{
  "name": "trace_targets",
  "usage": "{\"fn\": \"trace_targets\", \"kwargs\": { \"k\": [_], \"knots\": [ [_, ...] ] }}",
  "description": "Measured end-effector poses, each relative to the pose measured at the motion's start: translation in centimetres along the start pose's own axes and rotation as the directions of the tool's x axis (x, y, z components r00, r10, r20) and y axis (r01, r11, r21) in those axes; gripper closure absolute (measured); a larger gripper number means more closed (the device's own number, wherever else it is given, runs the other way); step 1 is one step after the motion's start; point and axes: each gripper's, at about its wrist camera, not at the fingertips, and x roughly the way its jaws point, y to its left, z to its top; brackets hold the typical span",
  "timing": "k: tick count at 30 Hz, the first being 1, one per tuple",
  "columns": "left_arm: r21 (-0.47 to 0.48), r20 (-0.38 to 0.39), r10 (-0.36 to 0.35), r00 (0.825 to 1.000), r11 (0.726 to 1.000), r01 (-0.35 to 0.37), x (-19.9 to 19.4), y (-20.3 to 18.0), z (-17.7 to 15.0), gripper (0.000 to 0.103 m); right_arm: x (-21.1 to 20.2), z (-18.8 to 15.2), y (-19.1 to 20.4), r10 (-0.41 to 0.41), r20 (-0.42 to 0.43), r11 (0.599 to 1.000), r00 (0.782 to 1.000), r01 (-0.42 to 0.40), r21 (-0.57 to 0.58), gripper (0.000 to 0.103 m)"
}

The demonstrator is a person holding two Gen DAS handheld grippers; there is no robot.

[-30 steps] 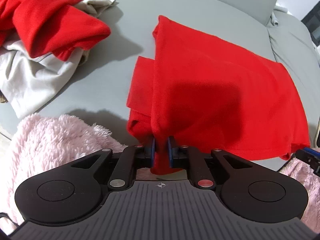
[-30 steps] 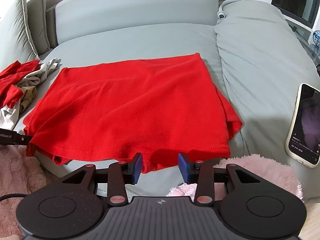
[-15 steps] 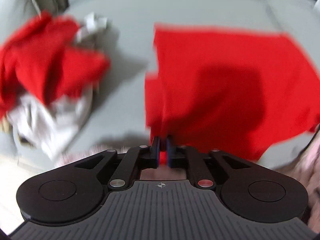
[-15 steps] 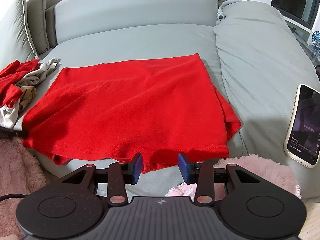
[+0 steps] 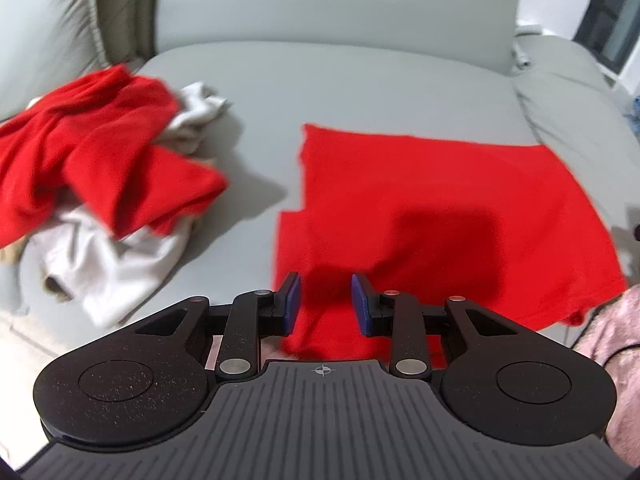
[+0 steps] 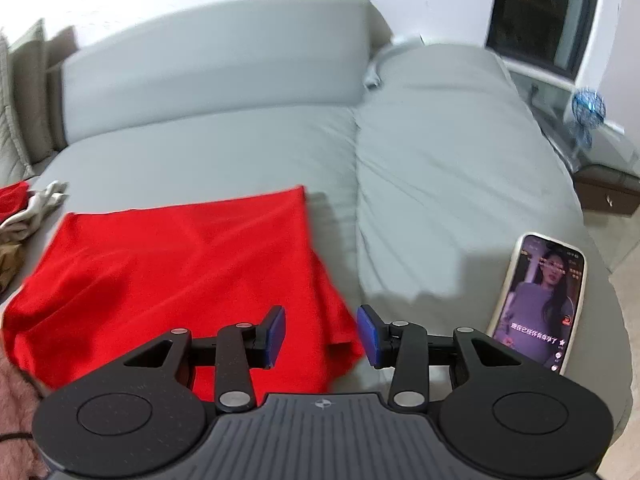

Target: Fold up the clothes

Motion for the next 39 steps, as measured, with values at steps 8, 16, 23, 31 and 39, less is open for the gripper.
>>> {"fn": "trace_targets", "kwargs": {
  "k": [8,16,23,31,39],
  "knots": [
    [-0.006,-0.030,0.010,1.000,1.000,-0.010,3.4,0.5,0.0,0.070,5.2,0.1,-1.6,0.102,-0.177,0.991,0.979,-0.084,0.106,0.065],
    [-0.042,-0.058,0.015,0.998,0.999,-0.017,4.3,0.8,-0.8,0.070,4.8,-0.4,-0.3,0.038,-0.132,0.999,0.991,-0.035,0.027,0.097],
    [-0.068,-0.056,0.009,0.998,0.998,-0.013,4.3,1.1,-1.0,0.069,4.8,-1.1,1.4,-0.141,-0.151,0.984,0.979,0.121,-0.133,0.073],
    [-0.134,0.080,-0.043,0.996,0.990,0.054,0.9,2.7,0.5,0.053,1.3,1.1,2.2,-0.010,-0.012,0.996,1.000,0.009,-0.092,0.070],
    [-0.091,0.064,0.027,0.998,0.996,-0.021,5.2,4.1,7.8,0.059,3.4,5.5,2.3,0.037,0.083,0.997,0.996,-0.031,-0.075,0.078]
  ]
}}
